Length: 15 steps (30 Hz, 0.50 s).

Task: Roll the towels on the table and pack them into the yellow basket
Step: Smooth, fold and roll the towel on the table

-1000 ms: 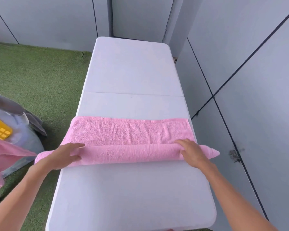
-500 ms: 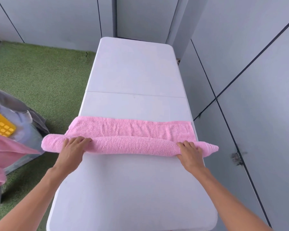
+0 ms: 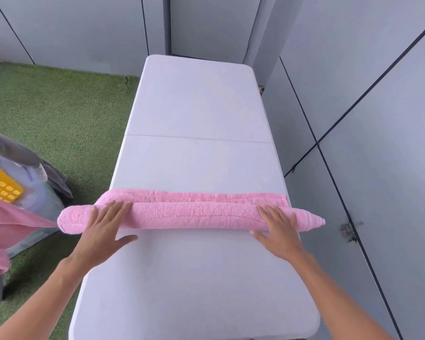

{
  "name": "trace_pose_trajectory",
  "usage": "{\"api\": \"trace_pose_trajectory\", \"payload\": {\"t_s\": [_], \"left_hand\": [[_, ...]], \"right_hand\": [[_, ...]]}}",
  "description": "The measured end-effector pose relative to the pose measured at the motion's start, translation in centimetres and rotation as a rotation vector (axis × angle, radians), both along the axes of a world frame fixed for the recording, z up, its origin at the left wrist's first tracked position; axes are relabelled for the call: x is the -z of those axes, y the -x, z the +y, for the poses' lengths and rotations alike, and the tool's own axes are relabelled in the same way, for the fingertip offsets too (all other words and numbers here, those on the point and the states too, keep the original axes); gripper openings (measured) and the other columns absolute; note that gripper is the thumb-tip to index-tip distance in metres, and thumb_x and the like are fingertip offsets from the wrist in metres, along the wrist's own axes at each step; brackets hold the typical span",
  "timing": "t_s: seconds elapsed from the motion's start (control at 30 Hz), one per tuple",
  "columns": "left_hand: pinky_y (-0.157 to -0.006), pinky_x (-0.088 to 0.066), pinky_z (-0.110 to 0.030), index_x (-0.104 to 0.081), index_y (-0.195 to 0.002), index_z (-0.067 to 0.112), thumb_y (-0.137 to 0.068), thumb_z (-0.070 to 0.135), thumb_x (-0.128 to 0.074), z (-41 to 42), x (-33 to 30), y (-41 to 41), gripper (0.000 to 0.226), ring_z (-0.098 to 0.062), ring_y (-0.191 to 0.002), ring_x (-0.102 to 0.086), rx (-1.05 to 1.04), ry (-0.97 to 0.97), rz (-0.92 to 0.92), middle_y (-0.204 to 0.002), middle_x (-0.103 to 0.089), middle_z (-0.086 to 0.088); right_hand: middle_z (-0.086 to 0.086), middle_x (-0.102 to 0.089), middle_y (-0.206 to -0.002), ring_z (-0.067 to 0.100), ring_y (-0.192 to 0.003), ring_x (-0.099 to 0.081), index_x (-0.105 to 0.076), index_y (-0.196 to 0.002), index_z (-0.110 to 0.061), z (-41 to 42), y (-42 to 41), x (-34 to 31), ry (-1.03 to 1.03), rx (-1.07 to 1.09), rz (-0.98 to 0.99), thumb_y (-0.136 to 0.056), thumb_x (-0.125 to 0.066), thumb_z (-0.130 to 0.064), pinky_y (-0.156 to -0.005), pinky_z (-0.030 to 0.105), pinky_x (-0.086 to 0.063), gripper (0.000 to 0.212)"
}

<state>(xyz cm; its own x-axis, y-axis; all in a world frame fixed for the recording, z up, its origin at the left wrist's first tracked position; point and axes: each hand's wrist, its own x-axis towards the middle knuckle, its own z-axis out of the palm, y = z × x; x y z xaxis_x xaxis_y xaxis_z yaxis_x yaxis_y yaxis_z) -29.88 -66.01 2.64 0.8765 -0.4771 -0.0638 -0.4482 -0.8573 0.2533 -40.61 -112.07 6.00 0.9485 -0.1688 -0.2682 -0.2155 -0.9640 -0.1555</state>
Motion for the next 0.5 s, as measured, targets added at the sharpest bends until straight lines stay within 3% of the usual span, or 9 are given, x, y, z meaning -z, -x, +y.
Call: {"api": "trace_pose_trajectory", "payload": {"t_s": [0.07, 0.13, 0.23, 0.3, 0.37, 0.43, 0.5], "left_hand": [[-0.107, -0.026, -0.056, -0.041, -0.14, 0.014, -0.072, 0.032, -0.081, -0.7, 0.0, -0.3, 0.081, -0.035, -0.126, -0.045, -0.016, -0.016, -0.037, -0.131, -0.053, -0.007], [-0.098, -0.037, -0.057, -0.053, -0.13, 0.011, -0.069, 0.016, -0.083, -1.6, -0.5, -0.8, 0.068, -0.036, -0.113, -0.054, -0.089, -0.019, -0.041, -0.118, -0.061, -0.008], [-0.108, -0.03, -0.044, -0.048, -0.137, 0.017, -0.086, 0.026, -0.069, -2.0, -2.2, -2.1, 0.057, -0.028, -0.125, -0.048, -0.124, -0.107, 0.176, -0.132, -0.057, -0.006], [-0.11, -0.027, -0.031, -0.038, -0.144, 0.019, -0.089, 0.031, -0.065, -1.4, -3.1, -3.0, 0.063, -0.021, -0.134, -0.04, -0.089, -0.155, 0.454, -0.145, -0.045, -0.001], [-0.112, -0.023, -0.027, -0.036, -0.145, 0.021, -0.089, 0.027, -0.066, -0.5, -4.0, -3.4, 0.064, -0.017, -0.138, -0.034, -0.059, -0.097, 0.651, -0.147, -0.04, 0.002], [-0.112, -0.026, -0.033, -0.042, -0.141, 0.028, -0.09, 0.021, -0.064, 0.2, -3.7, -3.7, 0.056, -0.019, -0.134, -0.04, -0.05, 0.031, 0.58, -0.143, -0.046, 0.002], [-0.107, -0.035, -0.043, -0.05, -0.133, 0.033, -0.09, 0.011, -0.061, 0.4, -3.0, -3.8, 0.049, -0.026, -0.126, -0.05, -0.098, 0.209, 0.301, -0.133, -0.055, -0.004]], "right_hand": [[-0.014, -0.037, -0.143, 0.018, -0.141, -0.025, -0.029, -0.145, -0.033, 0.1, -0.2, -0.1, 0.049, -0.041, -0.037, -0.088, -0.059, -0.036, -0.113, 0.053, -0.009, 0.065], [-0.009, -0.049, -0.135, 0.017, -0.132, -0.037, -0.039, -0.141, -0.031, 0.4, -0.7, -0.5, 0.066, -0.038, -0.059, -0.089, -0.06, -0.028, -0.109, 0.048, -0.019, 0.056], [-0.006, -0.052, -0.134, 0.019, -0.128, -0.042, -0.043, -0.138, -0.03, -0.8, -1.4, -1.3, 0.011, -0.051, 0.132, -0.09, -0.059, -0.033, -0.107, 0.043, -0.028, 0.051], [-0.008, -0.055, -0.131, 0.016, -0.122, -0.05, -0.049, -0.134, -0.03, -2.1, -1.8, -2.6, -0.233, 0.019, 0.338, -0.084, -0.065, -0.034, -0.101, 0.033, -0.04, 0.053], [-0.013, -0.059, -0.124, 0.011, -0.116, -0.054, -0.057, -0.126, -0.029, -2.9, -1.7, -3.5, -0.485, 0.076, 0.465, -0.079, -0.072, -0.027, -0.093, 0.023, -0.042, 0.05], [-0.012, -0.062, -0.119, 0.01, -0.116, -0.055, -0.061, -0.119, -0.029, -3.1, -1.3, -2.9, -0.557, 0.144, 0.297, -0.078, -0.075, -0.025, -0.095, 0.025, -0.043, 0.044], [-0.009, -0.061, -0.121, 0.012, -0.117, -0.055, -0.06, -0.119, -0.03, -2.8, -0.9, -1.6, -0.4, 0.215, -0.067, -0.082, -0.068, -0.036, -0.1, 0.035, -0.041, 0.038]]}}
